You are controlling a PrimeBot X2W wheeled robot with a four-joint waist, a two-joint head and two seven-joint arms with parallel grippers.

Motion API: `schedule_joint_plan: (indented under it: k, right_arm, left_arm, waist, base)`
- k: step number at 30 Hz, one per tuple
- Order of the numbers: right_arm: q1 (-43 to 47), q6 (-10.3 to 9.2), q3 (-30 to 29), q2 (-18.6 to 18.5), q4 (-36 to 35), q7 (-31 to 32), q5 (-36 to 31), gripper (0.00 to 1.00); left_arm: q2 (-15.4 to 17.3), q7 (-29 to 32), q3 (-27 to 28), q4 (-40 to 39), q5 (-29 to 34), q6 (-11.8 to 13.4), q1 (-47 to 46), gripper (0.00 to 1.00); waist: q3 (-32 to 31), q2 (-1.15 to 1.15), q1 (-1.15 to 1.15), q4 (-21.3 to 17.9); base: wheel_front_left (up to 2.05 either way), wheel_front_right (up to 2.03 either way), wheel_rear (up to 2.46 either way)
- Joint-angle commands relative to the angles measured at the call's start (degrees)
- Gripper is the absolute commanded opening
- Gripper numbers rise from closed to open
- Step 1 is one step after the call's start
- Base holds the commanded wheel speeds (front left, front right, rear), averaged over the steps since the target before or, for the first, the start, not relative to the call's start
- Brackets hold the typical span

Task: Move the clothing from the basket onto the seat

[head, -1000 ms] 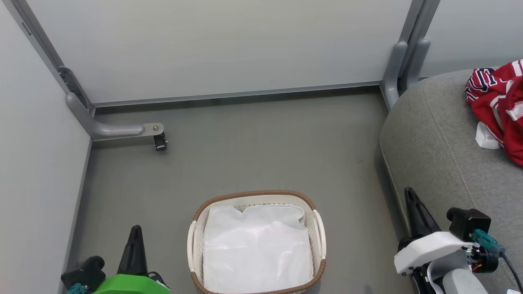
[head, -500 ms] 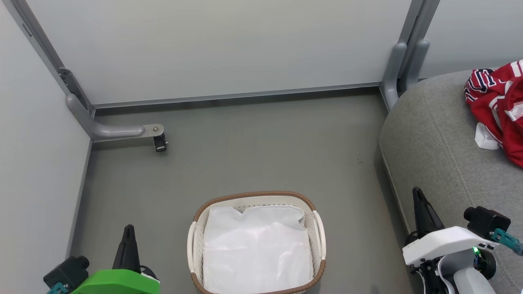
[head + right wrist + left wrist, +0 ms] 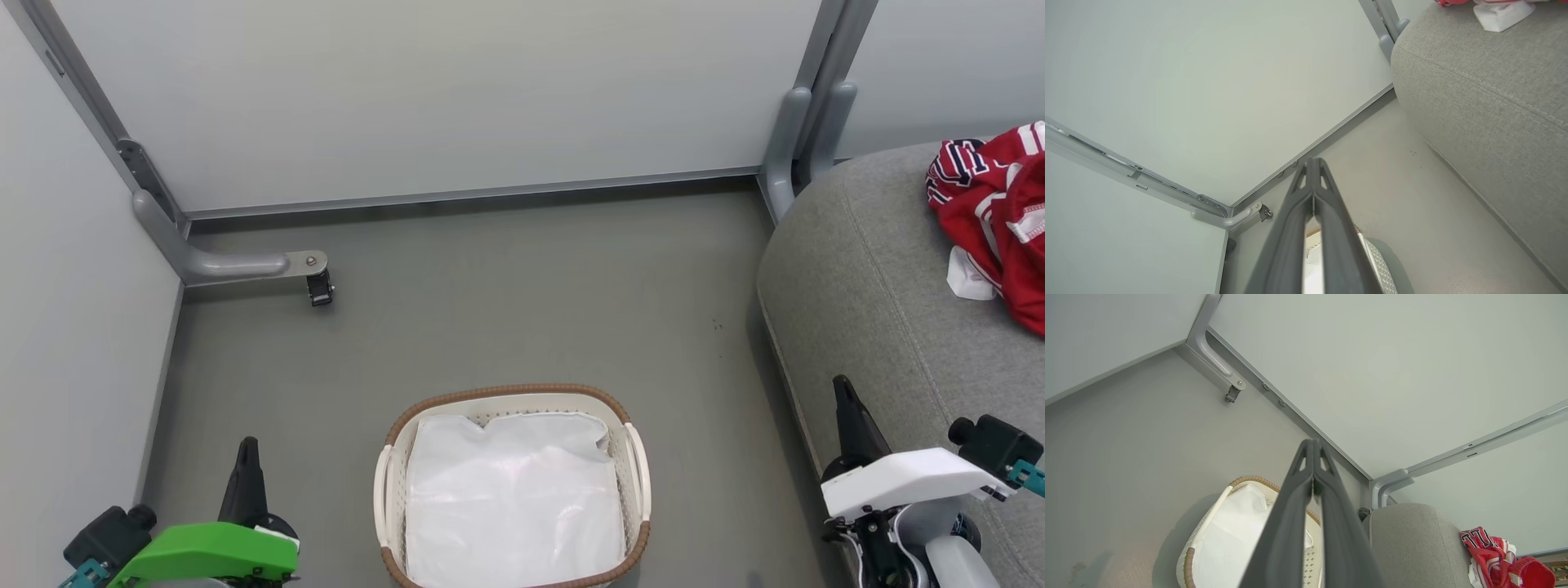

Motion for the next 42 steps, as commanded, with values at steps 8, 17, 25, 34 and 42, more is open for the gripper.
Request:
schedule_joint_plan:
  k: [8, 17, 25, 34, 42]
  right_arm:
    - [-0.38, -0.01, -0.85, -0.37, -1.23, 1.91, 7.21, 0.00]
    - [-0.35, -0.02, -1.40, -0.42, -1.55, 3.47, 13.15, 0.00]
    - [-0.31, -0.02, -1.89, -0.46, -1.80, 4.82, 18.14, 0.00]
    - [-0.27, -0.03, -2.35, -0.49, -2.05, 6.19, 23.34, 0.00]
    - [-0.24, -0.03, -2.74, -0.52, -2.25, 7.33, 27.62, 0.00]
  left_arm:
    - [-0.21, 1.78, 1.51, -0.83, -5.94, -0.83, -2.32, 0.00]
    - [-0.39, 3.35, 2.58, -0.93, -10.64, -1.22, -2.85, 0.00]
    - [-0.54, 4.69, 3.40, -1.01, -14.65, -1.63, -3.45, 0.00]
    - [-0.65, 6.10, 4.37, -1.10, -18.85, -1.96, -3.90, 0.00]
    - [-0.75, 7.20, 5.05, -1.19, -22.27, -2.22, -4.41, 0.00]
  waist:
    - [-0.14, 0.00, 0.00, -0.04]
    - [-0.28, 0.00, 0.00, -0.09]
    - [-0.42, 0.00, 0.00, -0.13]
    - [-0.57, 0.00, 0.00, -0.17]
    - [-0.70, 0.00, 0.00, -0.21]
  base:
    - [0.00, 0.00, 0.00]
    - [0.00, 0.00, 0.00]
    - [0.00, 0.00, 0.00]
    - [0.00, 0.00, 0.00]
    - [0.00, 0.00, 0.00]
